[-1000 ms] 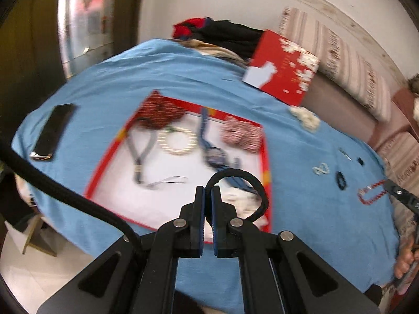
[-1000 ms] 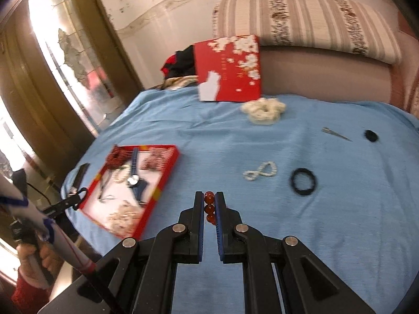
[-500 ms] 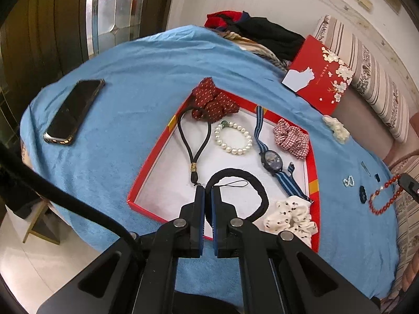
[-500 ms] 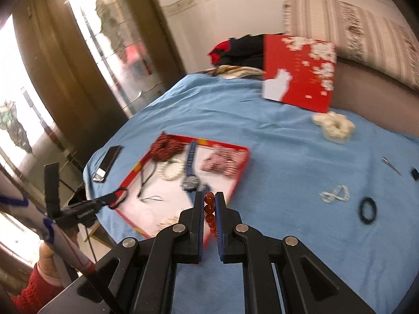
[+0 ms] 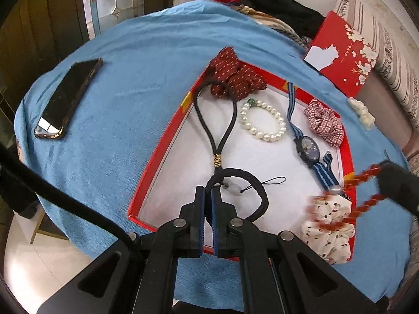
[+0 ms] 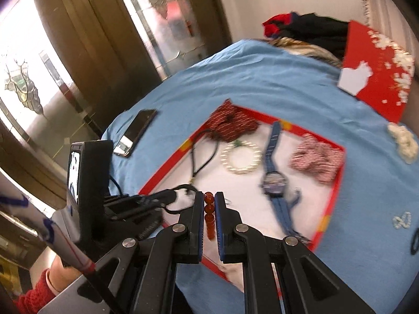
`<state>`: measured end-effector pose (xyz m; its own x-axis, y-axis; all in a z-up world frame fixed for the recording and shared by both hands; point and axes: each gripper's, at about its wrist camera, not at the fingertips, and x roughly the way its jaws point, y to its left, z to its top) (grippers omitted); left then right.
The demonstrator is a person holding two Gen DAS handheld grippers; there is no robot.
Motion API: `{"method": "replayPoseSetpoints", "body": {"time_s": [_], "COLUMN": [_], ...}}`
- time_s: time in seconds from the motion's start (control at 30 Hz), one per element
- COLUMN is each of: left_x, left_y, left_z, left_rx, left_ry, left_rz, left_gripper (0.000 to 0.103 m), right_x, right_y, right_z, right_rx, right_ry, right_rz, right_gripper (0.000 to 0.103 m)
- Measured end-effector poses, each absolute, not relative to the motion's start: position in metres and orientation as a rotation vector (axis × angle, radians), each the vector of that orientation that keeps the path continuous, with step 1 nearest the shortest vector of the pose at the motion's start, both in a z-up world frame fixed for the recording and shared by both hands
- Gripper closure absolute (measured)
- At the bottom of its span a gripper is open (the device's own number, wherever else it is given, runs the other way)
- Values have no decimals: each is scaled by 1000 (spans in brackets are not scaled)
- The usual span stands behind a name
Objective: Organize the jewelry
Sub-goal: 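Carry the black hair tie and red bead bracelet over the box lid, then open both tools to drop the hair tie and bead bracelet in the lid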
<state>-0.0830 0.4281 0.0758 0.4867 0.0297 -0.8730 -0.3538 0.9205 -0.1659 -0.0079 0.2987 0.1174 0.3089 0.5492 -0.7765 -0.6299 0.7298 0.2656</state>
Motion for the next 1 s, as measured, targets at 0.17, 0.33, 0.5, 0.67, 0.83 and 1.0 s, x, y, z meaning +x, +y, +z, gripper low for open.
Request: {"method": "replayPoseSetpoints", "body": {"time_s": [0.17, 0.33, 0.5, 0.67, 0.83, 1.0], "left_x": [-81, -80, -78, -76, -78, -85], "left_y": [433, 433, 433, 430, 432, 432], "left_z": [68, 66, 65, 66, 68, 78], "left_rx": [-348, -345, -342, -338, -365, -382], "left_ry": [1068, 1072, 1071, 1066, 1051, 1015], "left_rz": [251, 249, 248, 251, 256, 252], "left_gripper": [99, 99, 99, 99, 99, 91], "right_x": [2, 15, 24, 29, 30, 28], "right_y": [313, 305, 294, 290, 291, 296], "right_z": [98, 77, 66, 58, 53, 48], "right_rx": [-85, -70, -74, -85, -82, -77], "right_ry": [1026, 1073, 1091, 1105, 1120, 1133], "right_rz": [777, 724, 670, 642, 654, 677], "right_gripper": [94, 94, 94, 94, 94, 94]}}
